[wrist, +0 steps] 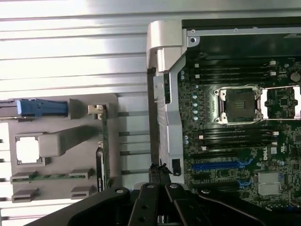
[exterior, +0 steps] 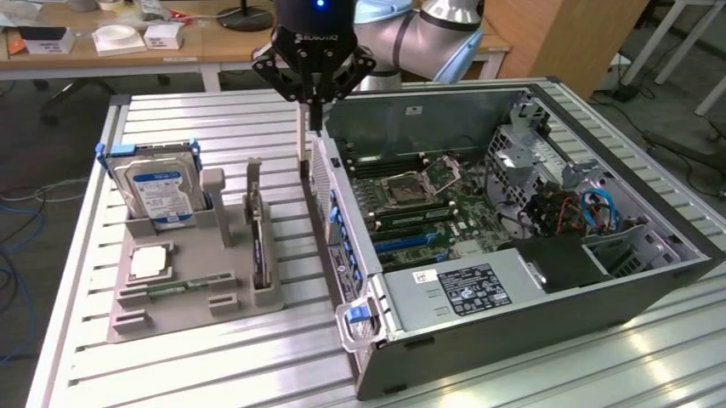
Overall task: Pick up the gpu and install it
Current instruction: 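Reach for the gpu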
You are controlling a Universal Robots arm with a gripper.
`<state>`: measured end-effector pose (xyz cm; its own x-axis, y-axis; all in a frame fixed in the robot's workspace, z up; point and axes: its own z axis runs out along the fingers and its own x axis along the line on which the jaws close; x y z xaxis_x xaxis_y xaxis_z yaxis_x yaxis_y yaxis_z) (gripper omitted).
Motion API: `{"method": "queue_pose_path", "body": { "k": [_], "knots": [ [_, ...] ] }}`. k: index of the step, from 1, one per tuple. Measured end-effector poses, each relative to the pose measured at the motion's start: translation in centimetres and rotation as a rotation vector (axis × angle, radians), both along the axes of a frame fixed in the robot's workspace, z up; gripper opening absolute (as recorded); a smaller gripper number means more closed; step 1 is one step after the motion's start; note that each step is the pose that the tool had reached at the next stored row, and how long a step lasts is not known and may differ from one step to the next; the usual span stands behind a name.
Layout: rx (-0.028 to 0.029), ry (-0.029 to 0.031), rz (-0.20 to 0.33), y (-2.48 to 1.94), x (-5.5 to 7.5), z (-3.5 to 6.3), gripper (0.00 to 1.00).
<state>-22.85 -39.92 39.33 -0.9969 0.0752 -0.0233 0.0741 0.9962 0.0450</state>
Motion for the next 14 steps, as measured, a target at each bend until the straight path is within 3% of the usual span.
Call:
{"method": "queue_pose_path", "body": {
  "k": [14],
  "knots": [
    [0.0000,0.0000,0.000,-0.04,-4.4,0.00,0.10]
  ]
}}
